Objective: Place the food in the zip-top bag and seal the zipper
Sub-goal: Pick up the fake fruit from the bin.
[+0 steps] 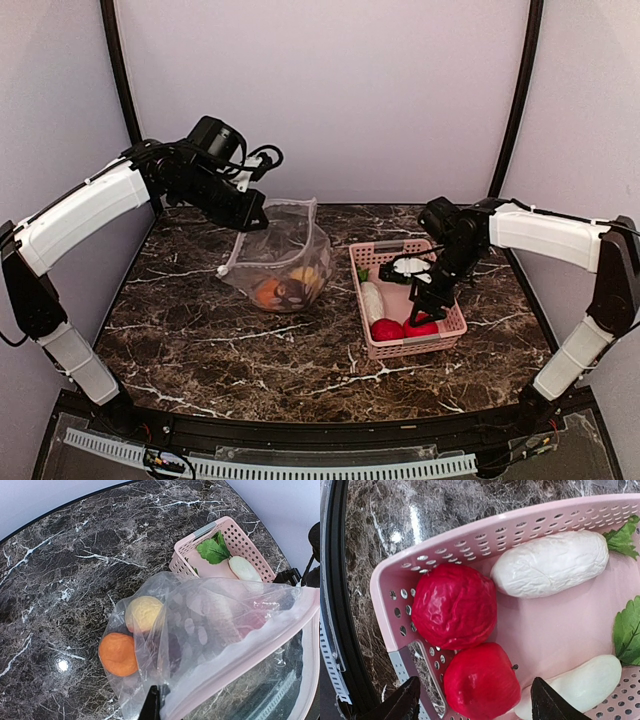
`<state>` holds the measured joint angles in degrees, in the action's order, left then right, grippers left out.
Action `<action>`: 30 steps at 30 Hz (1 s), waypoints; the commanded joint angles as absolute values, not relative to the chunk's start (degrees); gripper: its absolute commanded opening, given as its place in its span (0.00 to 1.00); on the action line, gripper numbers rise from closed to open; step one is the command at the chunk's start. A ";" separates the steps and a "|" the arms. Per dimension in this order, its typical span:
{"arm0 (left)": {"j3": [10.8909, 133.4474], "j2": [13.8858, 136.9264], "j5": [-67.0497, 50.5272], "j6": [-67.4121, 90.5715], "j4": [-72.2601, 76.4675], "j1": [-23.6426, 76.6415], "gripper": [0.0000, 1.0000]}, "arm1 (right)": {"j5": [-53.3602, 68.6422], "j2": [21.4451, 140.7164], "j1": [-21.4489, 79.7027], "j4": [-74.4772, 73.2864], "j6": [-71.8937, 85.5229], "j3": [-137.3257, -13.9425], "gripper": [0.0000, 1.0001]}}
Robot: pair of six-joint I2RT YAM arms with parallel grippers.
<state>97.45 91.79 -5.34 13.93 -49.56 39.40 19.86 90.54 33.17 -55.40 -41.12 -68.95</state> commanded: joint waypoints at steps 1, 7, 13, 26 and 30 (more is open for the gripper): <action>96.82 90.34 -5.93 13.79 -49.57 39.55 0.01 | 15.60 90.44 32.15 -58.73 -43.07 -68.25 0.74; 96.75 90.56 -6.13 13.62 -49.31 39.55 0.01 | 16.03 90.99 31.86 -59.66 -43.42 -67.27 0.77; 96.37 90.90 -6.50 13.61 -48.99 39.55 0.01 | 13.49 93.01 31.90 -59.35 -42.98 -66.26 0.78; 94.44 90.74 -8.05 14.49 -46.88 39.55 0.01 | 10.99 95.93 31.86 -55.85 -41.57 -64.89 0.76; 94.18 90.84 -8.24 14.59 -46.57 39.55 0.01 | 10.02 96.85 31.87 -54.95 -41.27 -64.80 0.69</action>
